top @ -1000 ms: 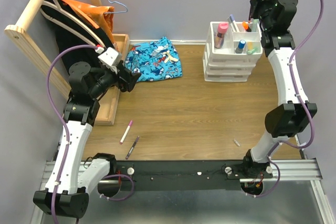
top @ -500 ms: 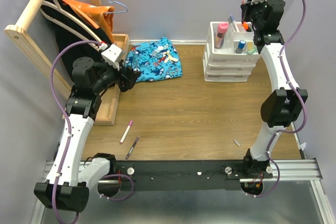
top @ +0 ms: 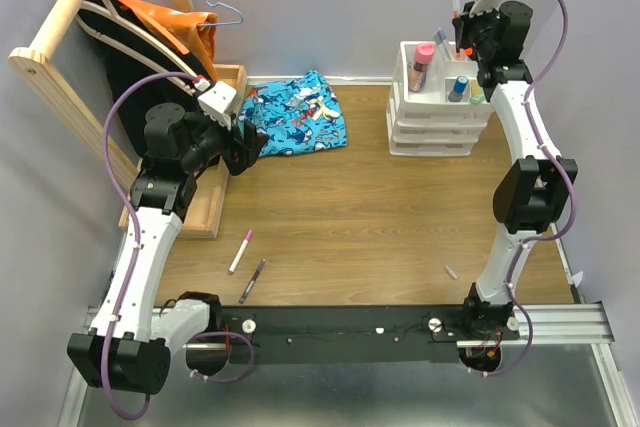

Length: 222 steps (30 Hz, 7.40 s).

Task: Sort the stationery into containers
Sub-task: Place the pen in the storage box, then pick up the pen from the center of the board, then place the pen in the storage box.

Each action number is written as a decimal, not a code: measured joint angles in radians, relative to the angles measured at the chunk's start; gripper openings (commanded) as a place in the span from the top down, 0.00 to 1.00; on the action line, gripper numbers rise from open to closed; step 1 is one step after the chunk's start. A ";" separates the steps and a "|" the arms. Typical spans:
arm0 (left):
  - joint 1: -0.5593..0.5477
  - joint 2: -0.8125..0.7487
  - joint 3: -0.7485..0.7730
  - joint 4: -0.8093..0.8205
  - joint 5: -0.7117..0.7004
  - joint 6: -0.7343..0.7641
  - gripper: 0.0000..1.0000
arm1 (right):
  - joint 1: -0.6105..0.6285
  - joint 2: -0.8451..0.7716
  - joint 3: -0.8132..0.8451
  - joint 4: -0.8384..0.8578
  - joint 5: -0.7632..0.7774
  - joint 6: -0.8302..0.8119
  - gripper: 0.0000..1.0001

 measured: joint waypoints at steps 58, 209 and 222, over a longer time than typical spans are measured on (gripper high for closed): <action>-0.037 -0.330 -0.073 -1.032 -0.006 0.786 0.22 | 0.656 -0.430 -0.703 -0.535 -0.231 0.552 0.55; -0.464 0.729 0.675 0.641 -0.119 -0.200 0.01 | 0.048 -0.573 -0.599 0.238 -0.261 0.002 0.99; -0.462 0.444 0.241 0.544 -0.151 -0.143 0.01 | 0.033 -0.308 -0.553 0.441 -0.125 0.019 0.99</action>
